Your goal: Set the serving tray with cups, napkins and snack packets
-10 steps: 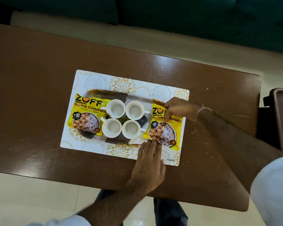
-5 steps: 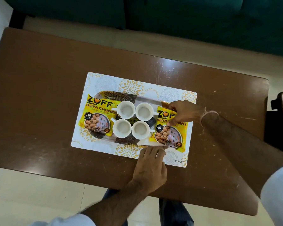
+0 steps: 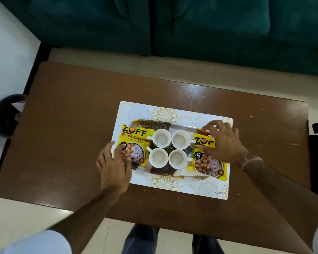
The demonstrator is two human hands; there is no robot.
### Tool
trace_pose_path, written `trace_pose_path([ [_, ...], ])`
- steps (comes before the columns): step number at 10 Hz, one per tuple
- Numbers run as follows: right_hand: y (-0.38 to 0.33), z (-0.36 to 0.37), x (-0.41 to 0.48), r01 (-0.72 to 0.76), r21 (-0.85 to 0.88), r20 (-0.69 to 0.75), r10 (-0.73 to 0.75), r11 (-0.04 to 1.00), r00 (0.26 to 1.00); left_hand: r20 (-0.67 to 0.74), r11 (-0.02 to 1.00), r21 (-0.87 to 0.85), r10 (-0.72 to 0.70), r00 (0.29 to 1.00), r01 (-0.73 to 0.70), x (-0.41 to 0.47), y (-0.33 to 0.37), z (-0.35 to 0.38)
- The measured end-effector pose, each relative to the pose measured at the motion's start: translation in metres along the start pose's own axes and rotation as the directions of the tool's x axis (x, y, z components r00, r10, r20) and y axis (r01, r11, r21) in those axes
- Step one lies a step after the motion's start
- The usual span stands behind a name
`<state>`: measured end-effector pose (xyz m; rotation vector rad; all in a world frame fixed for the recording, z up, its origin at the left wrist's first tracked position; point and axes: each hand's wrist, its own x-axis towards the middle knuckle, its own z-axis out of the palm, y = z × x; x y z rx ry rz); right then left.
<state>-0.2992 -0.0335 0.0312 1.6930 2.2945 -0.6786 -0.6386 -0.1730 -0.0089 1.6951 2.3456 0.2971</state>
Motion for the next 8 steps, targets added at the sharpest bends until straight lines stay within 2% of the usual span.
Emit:
trace_pose_path([
  [1,-0.019,0.02,-0.024,-0.018,-0.021,-0.037,0.017,1.0,0.999,0.124,0.982,0.076,0.163,0.979,-0.173,0.034,-0.007,-0.004],
  [2,-0.041,0.049,-0.044,-0.047,-0.058,-0.109,0.041,0.997,0.993,0.258,0.911,0.2,0.307,0.916,-0.361,0.047,-0.005,0.001],
  [3,-0.054,0.069,-0.052,-0.11,-0.08,-0.135,0.099,0.991,0.986,0.324,0.889,0.256,0.292,0.9,-0.38,0.049,-0.003,0.009],
  [5,-0.048,0.076,-0.049,-0.117,-0.009,-0.047,0.117,0.993,0.992,0.362,0.897,0.259,0.253,0.897,-0.358,0.049,0.0,0.017],
  [6,-0.049,0.059,-0.047,-0.128,0.043,-0.027,0.129,0.991,0.991,0.371,0.899,0.265,0.238,0.898,-0.348,0.053,0.012,0.006],
  [7,-0.055,0.022,-0.036,-0.144,0.116,-0.055,0.151,0.983,0.987,0.355,0.933,0.189,0.226,0.907,-0.306,0.07,0.043,-0.02],
  [8,-0.067,-0.026,-0.025,-0.102,0.156,-0.128,0.123,0.982,0.984,0.298,0.937,0.091,0.297,0.907,-0.336,0.09,0.083,-0.053],
])
